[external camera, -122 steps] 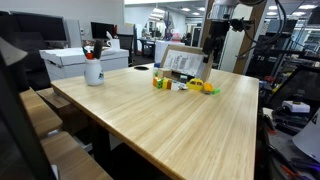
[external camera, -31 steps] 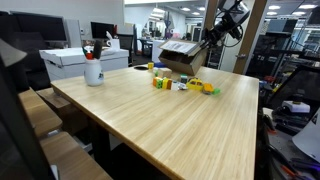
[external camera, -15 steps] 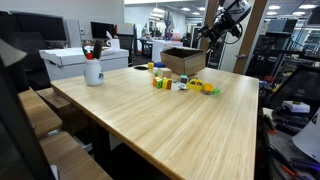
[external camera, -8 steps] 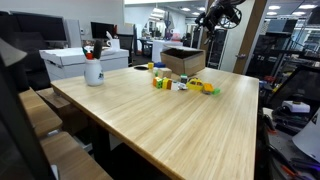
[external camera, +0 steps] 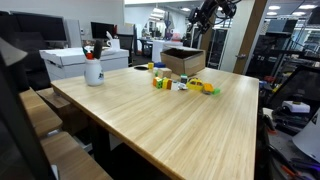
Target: Move the box forward then turn it over
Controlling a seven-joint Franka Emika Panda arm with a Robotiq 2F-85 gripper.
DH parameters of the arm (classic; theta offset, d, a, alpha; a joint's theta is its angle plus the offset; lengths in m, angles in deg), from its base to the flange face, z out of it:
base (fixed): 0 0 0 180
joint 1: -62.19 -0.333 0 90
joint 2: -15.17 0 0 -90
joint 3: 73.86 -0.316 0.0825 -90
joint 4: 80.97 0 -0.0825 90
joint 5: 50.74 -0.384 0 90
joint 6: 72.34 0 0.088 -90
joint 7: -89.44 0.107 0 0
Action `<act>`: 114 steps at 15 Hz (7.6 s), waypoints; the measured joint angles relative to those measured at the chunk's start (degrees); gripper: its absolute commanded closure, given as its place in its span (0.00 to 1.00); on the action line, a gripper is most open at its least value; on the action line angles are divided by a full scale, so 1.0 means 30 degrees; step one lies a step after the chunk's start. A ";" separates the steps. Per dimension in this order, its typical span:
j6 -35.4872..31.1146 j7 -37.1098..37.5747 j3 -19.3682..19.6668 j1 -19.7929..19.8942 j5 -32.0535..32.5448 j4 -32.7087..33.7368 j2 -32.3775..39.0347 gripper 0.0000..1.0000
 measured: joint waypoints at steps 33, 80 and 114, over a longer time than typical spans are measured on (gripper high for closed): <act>0.4670 0.2466 -0.1199 -0.0863 0.9520 -0.1706 0.0549 0.98; 0.8058 0.5713 0.1607 0.1043 1.6609 -0.2372 0.0568 0.98; -0.7455 0.2419 -0.1554 -0.1494 1.3060 -0.4967 -0.1221 0.98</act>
